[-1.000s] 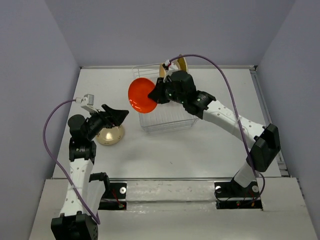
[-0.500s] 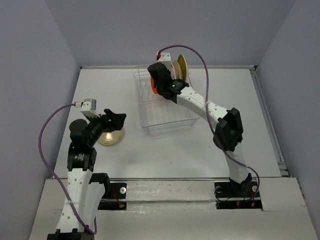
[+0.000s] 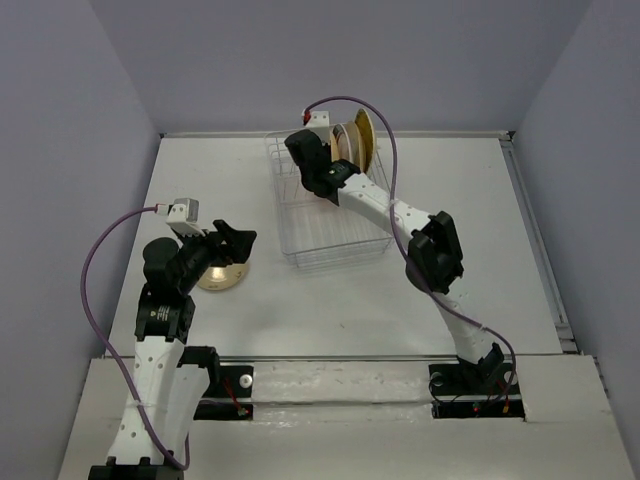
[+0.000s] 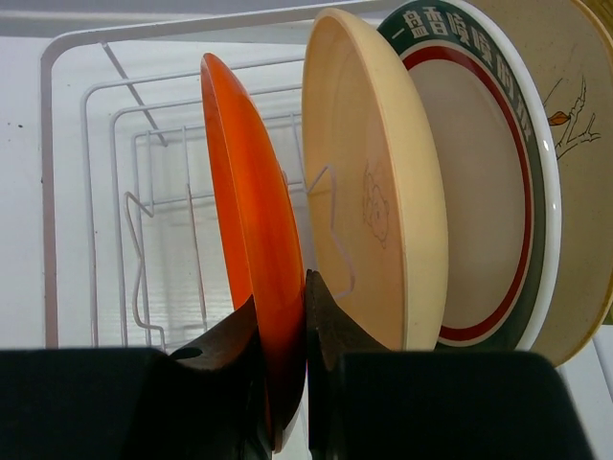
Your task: Load the plates into the dish rack
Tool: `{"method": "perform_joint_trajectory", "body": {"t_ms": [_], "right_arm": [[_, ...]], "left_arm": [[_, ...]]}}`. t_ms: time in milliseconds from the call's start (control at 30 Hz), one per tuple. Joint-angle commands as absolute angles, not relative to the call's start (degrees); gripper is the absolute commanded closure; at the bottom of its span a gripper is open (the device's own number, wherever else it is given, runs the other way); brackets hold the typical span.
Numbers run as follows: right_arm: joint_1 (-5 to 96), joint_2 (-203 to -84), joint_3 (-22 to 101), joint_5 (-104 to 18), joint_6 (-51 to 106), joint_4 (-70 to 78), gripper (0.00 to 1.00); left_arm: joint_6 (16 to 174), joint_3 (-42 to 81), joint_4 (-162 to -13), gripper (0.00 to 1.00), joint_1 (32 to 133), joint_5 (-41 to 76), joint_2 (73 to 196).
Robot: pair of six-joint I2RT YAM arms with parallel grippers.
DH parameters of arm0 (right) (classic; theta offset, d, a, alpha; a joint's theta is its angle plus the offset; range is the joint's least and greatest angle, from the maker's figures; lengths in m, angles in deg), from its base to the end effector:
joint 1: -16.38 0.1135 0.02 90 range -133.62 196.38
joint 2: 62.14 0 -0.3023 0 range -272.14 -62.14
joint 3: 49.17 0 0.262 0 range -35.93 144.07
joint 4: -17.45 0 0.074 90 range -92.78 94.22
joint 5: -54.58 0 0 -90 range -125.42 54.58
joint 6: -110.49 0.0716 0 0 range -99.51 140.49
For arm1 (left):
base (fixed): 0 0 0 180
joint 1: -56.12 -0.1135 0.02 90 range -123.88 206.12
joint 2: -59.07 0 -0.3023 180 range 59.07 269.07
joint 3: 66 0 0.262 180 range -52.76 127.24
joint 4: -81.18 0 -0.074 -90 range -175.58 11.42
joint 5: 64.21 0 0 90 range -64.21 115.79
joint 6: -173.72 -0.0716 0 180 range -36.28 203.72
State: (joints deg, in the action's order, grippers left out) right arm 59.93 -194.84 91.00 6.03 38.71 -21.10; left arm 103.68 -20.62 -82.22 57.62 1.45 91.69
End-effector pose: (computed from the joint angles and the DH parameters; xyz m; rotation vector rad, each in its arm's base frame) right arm 0.4633 0.3750 0.3038 -0.0207 1.9686 -0.0669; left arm 0.1590 -0.0337 0.3250 0.0633 1.6686 -0.6318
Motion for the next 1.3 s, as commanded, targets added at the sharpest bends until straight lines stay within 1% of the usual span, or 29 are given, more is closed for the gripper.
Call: {"method": "perform_joint_trajectory", "body": {"t_ms": [0,267,400,633,933,967,1000,1033,1067,1100,1133,1167,1267], "right_arm": [[58.83,-195.38,93.79,12.13,36.48,-21.36,0.93],[58.83,-191.87,95.99,13.1,32.45,-18.9,0.93],[58.83,-193.26,96.44,12.04,30.77,-18.28,0.93],[58.31,-195.29,93.97,8.62,32.97,-18.28,0.93],[58.31,-198.19,96.6,3.17,33.67,-18.28,0.93],[58.31,-198.63,96.69,3.34,33.67,-18.28,0.84],[58.31,-198.63,96.7,3.34,33.5,-18.28,0.84],[58.31,-198.81,97.04,4.04,33.15,-18.2,0.62],[58.31,-198.72,97.22,4.31,32.88,-18.28,0.49],[58.31,-197.76,97.22,4.14,32.71,-18.28,0.33],[58.31,-196.97,97.14,3.79,32.71,-18.28,0.3],[58.31,-196.01,96.87,3.17,32.62,-18.28,0.28],[58.31,-190.21,93.89,-1.21,34.36,-18.28,0.27]], "left_arm": [[102.7,-18.05,-83.38,0.01,57.79,1.18,91.85],[102.79,-18.05,-83.56,0.01,57.79,0.83,92.73],[102.88,-18.05,-83.56,0.01,57.79,1.0,92.73],[102.88,-18.13,-83.56,0.01,57.79,1.09,92.82],[103.05,-18.13,-83.64,0.01,57.79,1.09,92.91],[103.05,-18.13,-83.64,0.01,57.7,1.09,92.99],[103.14,-18.13,-83.64,0.01,57.7,1.09,92.99],[103.05,-18.13,-83.64,0.01,57.7,1.09,92.99],[103.05,-18.13,-83.64,0.01,57.7,1.09,93.08],[103.14,-18.22,-83.56,0.01,57.7,1.09,93.08],[103.05,-18.22,-83.64,0.01,57.7,1.18,93.17],[103.05,-18.22,-83.64,0.01,57.7,1.27,93.08],[103.05,-18.13,-83.64,0.01,57.53,1.35,93.35]]}}
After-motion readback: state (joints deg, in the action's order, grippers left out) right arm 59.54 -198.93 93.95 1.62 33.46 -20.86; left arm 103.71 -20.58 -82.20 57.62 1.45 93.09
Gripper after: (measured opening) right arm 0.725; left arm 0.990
